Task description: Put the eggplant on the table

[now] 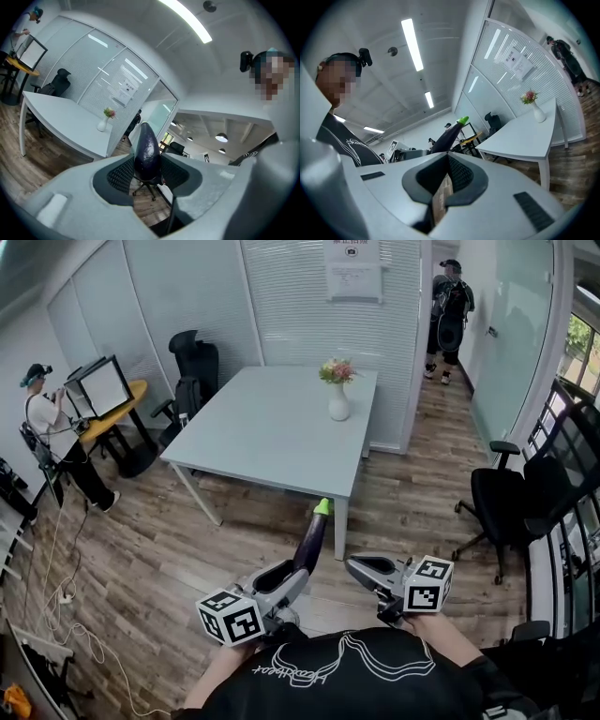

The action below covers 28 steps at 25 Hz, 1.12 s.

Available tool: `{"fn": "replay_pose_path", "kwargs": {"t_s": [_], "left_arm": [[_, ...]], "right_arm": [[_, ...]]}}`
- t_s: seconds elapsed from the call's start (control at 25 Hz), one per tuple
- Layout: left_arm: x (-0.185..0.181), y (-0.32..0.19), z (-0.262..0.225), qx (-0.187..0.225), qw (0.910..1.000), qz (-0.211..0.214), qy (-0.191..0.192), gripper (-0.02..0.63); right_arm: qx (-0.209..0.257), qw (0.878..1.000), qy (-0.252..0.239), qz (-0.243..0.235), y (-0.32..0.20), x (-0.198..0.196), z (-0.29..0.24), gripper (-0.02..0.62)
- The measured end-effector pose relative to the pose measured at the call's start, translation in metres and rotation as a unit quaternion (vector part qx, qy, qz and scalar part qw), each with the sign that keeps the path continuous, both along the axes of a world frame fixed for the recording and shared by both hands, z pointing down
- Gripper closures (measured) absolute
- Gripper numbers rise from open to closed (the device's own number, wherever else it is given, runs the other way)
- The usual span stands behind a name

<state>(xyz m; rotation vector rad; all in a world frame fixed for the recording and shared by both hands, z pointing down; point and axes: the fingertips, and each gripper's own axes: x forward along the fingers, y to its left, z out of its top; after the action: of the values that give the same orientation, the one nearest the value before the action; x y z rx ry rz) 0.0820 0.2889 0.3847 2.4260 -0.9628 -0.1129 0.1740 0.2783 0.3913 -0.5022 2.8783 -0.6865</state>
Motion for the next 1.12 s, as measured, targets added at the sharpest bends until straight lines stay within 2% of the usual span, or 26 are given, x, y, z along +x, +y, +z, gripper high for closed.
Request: {"fn": "replay_pose_path", "kwargs": {"t_s": [0.24,0.52,1.12], "left_arm": [[-0.023,-0.017,0.009,-0.008,0.9997,-0.020,0.009,0.423],[-0.053,-0.055,0.022,-0.023,0.9994,-0.022,0.016,0.423],[-0.132,-0.231,0.019,-0.049,0.9986,0.003,0.020,0.423]], "right_arm": [[-0.008,1.000,0.005,-0.009,-0.017,-0.017,0.008,0.589],[-0.024,1.000,0.002,-0.011,-0.057,-0.048,0.016,0.589],[-0.061,0.998,0.008,0.027,-0.228,-0.123,0.015,0.589]]}}
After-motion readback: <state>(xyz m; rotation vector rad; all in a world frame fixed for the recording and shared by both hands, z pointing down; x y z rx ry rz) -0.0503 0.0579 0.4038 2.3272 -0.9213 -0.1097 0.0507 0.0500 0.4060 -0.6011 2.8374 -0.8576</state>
